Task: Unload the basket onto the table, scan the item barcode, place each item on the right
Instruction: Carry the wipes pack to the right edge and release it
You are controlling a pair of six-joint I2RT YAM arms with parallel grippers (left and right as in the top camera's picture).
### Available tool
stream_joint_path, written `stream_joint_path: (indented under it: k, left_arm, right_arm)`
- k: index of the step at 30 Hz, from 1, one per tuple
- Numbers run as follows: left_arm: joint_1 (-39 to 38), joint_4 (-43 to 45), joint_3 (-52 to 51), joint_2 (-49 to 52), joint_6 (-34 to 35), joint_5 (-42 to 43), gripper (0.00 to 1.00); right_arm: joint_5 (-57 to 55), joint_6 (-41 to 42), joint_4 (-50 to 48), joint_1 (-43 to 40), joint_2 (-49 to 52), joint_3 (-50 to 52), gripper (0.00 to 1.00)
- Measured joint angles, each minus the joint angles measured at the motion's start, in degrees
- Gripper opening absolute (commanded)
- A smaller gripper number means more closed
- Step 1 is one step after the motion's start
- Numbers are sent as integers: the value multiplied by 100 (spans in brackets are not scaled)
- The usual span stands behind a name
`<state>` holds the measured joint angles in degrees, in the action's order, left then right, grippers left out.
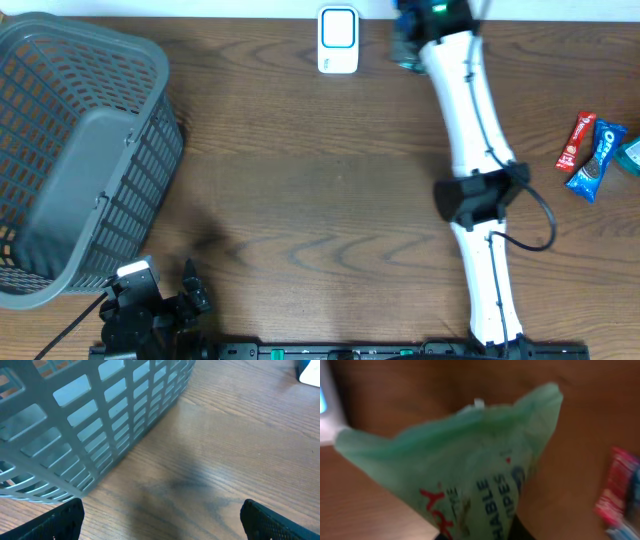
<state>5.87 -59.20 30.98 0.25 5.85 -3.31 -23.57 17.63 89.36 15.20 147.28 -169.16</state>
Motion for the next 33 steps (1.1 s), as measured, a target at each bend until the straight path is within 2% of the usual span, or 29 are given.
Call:
stream_joint_path:
  k: [3, 6, 12, 18, 19, 21, 22, 23, 24, 28, 33]
  left_arm:
    - [0, 2, 0, 0, 0, 0, 100]
    - [0, 0, 0, 0, 0, 0, 100]
    - [0, 0, 0, 0, 0, 0, 100]
    - [0, 0, 0, 0, 0, 0, 100]
    - [0, 0, 0, 0, 0, 0, 100]
    - [0, 0, 0, 0, 0, 0, 100]
    - [0, 0, 0, 0, 0, 0, 100]
    - [0, 0, 0, 0, 0, 0, 100]
    - [0, 0, 0, 0, 0, 0, 100]
    - [0, 0, 0, 0, 0, 0, 100]
    - [0, 0, 0, 0, 0, 2, 100]
  right_arm:
    - [-398, 212, 667, -570, -63, -37, 1]
    - [-601, 332, 717, -1250, -63, 66, 1]
    - [-754, 428, -61, -2520, -66, 890, 1]
    - [-284, 400, -935, -3154, -66, 2124, 1]
    - [-129, 402, -1108, -3215, -66, 2363, 10]
    - [138, 387, -1362, -3283, -66, 2785, 51]
    - [254, 389, -1432, -3303, -66, 2962, 76]
    - [339, 385, -1482, -3314, -66, 3112, 95]
    - [407, 382, -1482, -3329, -63, 3211, 99]
    - [468, 356, -1285, -3331, -57, 3095, 99]
    - [509, 356, -752, -3322, -354, 2361, 99]
